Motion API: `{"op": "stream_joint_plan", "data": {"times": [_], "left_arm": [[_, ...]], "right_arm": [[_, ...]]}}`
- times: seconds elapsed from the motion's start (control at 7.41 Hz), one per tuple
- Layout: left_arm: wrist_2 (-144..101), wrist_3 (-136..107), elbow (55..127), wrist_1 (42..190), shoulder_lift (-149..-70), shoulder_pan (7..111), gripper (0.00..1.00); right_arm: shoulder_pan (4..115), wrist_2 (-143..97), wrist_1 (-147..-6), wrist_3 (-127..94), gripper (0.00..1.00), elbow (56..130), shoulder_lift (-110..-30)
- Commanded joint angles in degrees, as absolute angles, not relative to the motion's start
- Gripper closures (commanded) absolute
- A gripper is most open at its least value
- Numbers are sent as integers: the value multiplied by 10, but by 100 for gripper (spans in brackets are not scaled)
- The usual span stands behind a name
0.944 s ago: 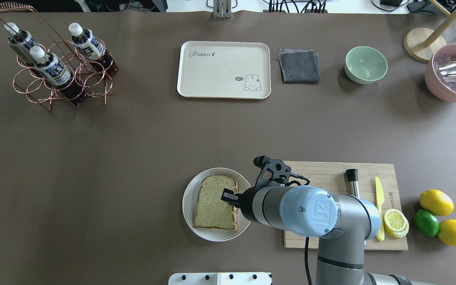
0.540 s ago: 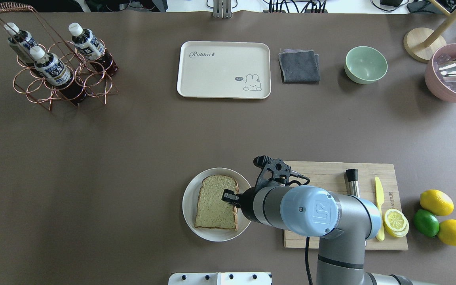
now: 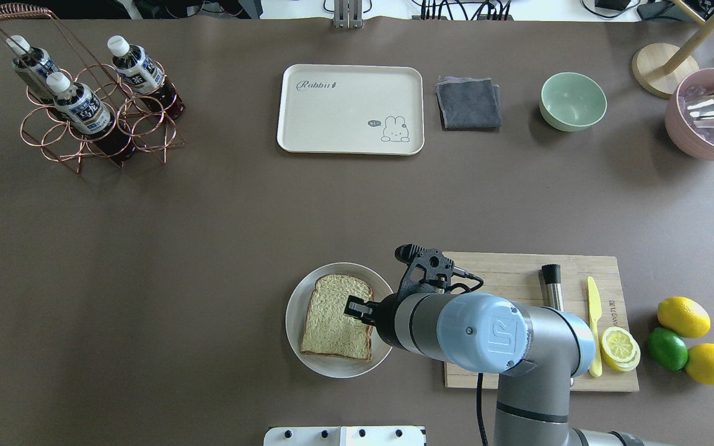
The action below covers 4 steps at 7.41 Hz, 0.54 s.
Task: Make sandwich and place on tray
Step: 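Lower the bread slice onto the egg toast and open the right gripper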
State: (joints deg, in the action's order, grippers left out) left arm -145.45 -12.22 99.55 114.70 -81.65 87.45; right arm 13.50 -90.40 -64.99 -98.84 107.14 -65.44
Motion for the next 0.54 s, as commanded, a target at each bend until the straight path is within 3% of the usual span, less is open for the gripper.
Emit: {"op": "stream_joint_plan", "data": {"times": [0.0,0.4], "left_arm": [[-1454,-123,995,1147,-817,875,2],[-1455,-126,998,1147,-817,875,2]], "right_arm": [[138,-904,-650,-972,0,1071,-656],[170,-929,-659,-955,0,1077,-655]]}}
